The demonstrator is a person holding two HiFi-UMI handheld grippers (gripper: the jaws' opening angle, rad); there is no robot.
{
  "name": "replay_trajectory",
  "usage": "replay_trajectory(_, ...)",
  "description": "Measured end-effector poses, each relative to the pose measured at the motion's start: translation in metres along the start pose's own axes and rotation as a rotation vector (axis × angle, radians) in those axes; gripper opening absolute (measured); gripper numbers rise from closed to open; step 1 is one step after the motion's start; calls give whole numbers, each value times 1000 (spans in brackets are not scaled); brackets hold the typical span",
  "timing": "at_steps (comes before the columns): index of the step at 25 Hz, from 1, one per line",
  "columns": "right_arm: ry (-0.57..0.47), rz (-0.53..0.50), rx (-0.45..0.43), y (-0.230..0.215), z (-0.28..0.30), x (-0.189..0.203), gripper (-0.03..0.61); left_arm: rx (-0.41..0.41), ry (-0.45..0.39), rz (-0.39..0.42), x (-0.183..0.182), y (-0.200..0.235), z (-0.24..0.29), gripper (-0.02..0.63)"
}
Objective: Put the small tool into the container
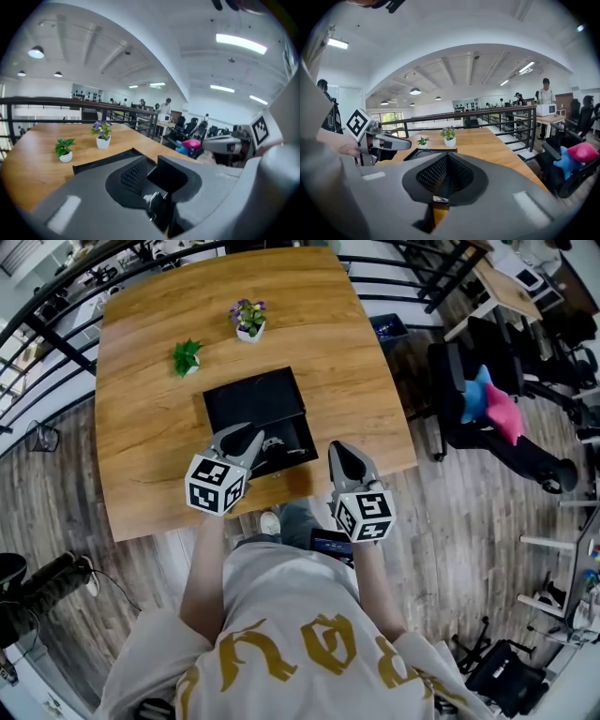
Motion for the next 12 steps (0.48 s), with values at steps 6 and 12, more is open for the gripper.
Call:
replay_trajectory(6,-36,-36,7,12,-13,-8,25,19,-134,-105,-12,0,-26,31)
replay_trajectory(12,-66,-38,9,11,-21,-12,25,42,-233,-123,-24,-6,-46,2)
Point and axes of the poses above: the fingertips, and each gripper's own axes: z forward along the fingers, y to its left, x out of its underside, the point moved 1 cm from there along -z, backward along the fingers, and after that the axes turned 13 degrees about y, right-handed, at the moved point
